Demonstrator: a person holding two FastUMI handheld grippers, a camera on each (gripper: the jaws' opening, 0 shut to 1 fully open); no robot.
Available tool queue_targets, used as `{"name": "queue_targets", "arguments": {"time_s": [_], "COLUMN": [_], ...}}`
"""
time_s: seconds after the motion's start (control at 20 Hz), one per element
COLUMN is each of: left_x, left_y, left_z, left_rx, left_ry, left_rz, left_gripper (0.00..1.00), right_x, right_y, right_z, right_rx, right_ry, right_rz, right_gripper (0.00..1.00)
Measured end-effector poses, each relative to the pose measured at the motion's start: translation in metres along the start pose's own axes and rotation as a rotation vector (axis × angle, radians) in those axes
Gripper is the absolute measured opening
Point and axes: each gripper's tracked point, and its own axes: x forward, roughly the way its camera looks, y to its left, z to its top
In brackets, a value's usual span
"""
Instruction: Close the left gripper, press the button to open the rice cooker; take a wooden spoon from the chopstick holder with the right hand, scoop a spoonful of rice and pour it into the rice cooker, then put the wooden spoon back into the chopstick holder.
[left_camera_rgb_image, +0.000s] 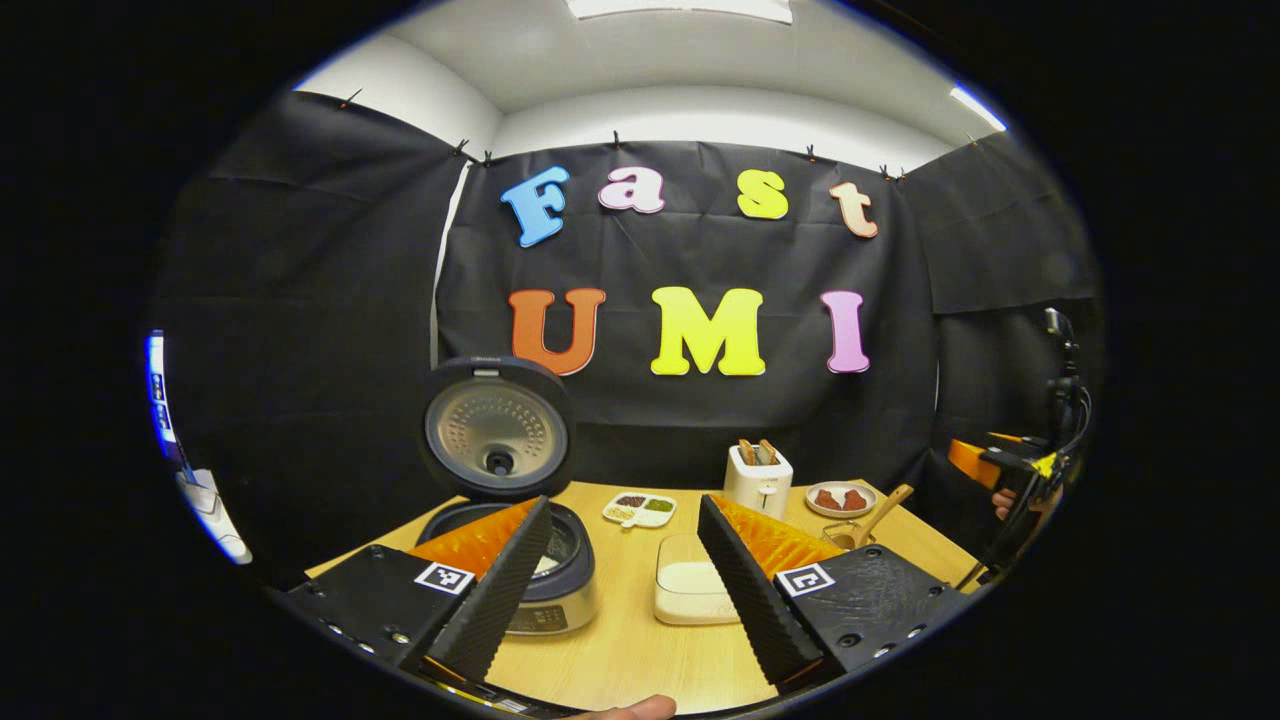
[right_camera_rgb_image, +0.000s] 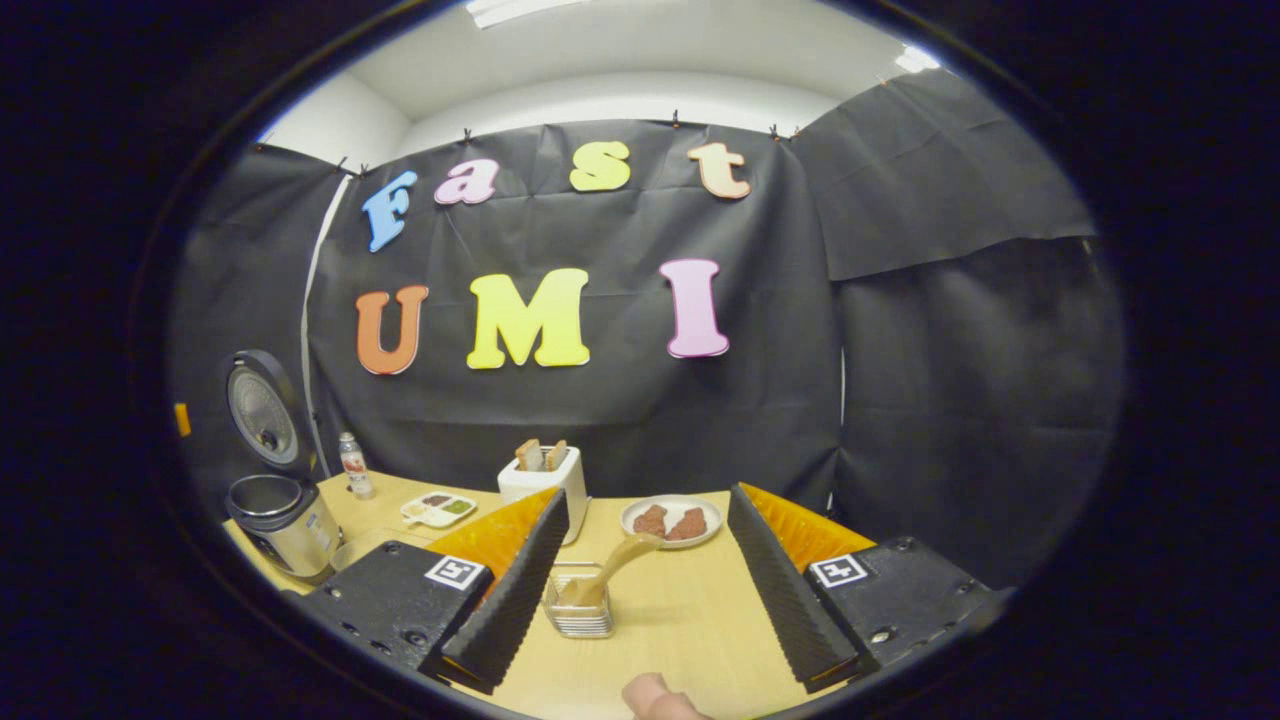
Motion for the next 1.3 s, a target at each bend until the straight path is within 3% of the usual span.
{"name": "queue_targets", "arguments": {"time_s": [0.25,0.7,1.05,1.3], "left_x": [0.017,0.087,0.185,0.239], "left_y": [0.02,0.079,0.127,0.159], "left_z": [0.041,0.121,0.122,0.115], "left_rx": [-0.004,-0.01,0.008,-0.007], "left_ry": [-0.016,-0.133,-0.142,-0.142], "left_rz": [0.013,0.095,0.14,0.168], "left_gripper": [0.94,0.94,0.94,0.94], "right_x": [-0.046,-0.077,-0.088,-0.089], "right_y": [-0.006,0.002,0.007,0.0], "right_z": [-0.014,-0.041,-0.048,-0.052], "right_rx": [-0.002,-0.059,-0.064,-0.059], "right_ry": [0.019,0.035,0.023,0.022], "right_rz": [0.03,0.101,0.12,0.093], "right_gripper": [0.99,1.0,0.99,0.99]}}
